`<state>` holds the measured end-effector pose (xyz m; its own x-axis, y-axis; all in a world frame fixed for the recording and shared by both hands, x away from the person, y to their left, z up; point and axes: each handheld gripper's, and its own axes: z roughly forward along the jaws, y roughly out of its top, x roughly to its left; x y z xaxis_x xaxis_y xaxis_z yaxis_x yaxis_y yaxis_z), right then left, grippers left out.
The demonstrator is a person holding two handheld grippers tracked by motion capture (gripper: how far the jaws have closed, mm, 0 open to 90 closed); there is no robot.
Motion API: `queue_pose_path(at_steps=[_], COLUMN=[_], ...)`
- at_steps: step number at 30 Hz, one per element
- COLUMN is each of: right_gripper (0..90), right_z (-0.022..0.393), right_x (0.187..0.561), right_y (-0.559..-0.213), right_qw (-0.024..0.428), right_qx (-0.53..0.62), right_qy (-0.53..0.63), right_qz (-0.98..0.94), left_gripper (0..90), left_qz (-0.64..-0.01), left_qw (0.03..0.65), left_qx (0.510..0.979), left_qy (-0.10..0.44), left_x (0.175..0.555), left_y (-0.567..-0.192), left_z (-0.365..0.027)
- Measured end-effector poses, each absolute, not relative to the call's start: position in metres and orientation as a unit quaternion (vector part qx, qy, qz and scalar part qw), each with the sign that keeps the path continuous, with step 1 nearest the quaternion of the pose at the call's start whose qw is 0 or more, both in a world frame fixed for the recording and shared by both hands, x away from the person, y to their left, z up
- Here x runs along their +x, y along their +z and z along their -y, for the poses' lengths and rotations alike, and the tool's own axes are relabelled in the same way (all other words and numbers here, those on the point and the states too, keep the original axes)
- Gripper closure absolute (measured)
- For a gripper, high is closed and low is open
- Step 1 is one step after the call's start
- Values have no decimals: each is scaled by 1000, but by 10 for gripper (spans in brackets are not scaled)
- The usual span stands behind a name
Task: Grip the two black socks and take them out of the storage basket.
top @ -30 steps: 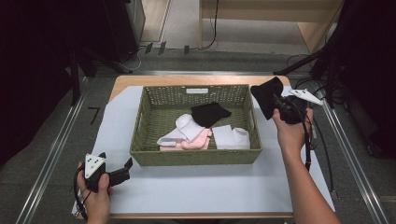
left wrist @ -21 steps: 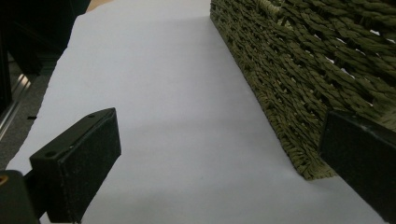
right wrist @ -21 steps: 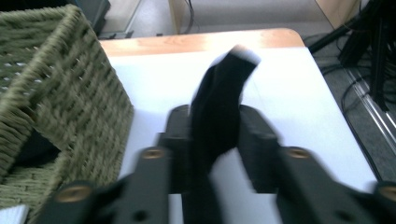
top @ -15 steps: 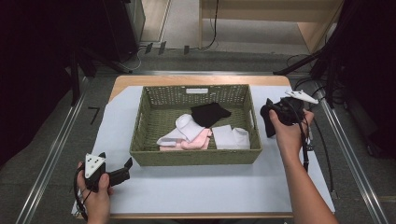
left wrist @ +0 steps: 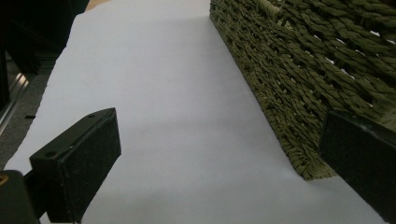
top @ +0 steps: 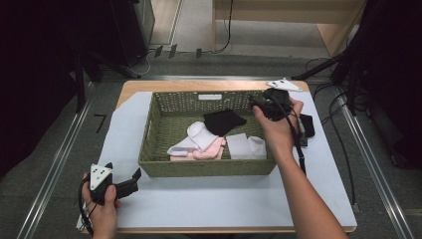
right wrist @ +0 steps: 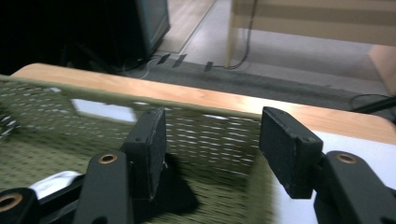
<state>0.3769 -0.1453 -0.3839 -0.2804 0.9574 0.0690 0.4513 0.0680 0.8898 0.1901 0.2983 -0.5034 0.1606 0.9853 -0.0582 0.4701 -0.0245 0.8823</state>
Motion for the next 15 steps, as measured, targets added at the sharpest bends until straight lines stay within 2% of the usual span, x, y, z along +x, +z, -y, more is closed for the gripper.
queue_pose_path(at_steps=[7, 10, 15], right_gripper=[444, 497, 503], right_z=[108, 99, 90], right_x=[391, 399, 413], right_y=[-402, -413, -431], right_qw=[262, 244, 228], right_qx=[509, 510, 517], right_qy=[426, 424, 410], right_qz=[-701, -707, -716], left_gripper=[5, 5, 5], left_qz=[-567, -567, -569], left_qw=[411, 414, 416], left_qx=[641, 640, 636], left_qy=[314, 313, 314], left_x=[190, 190, 189], left_y=[-503, -503, -503], left_z=[-299, -300, -300])
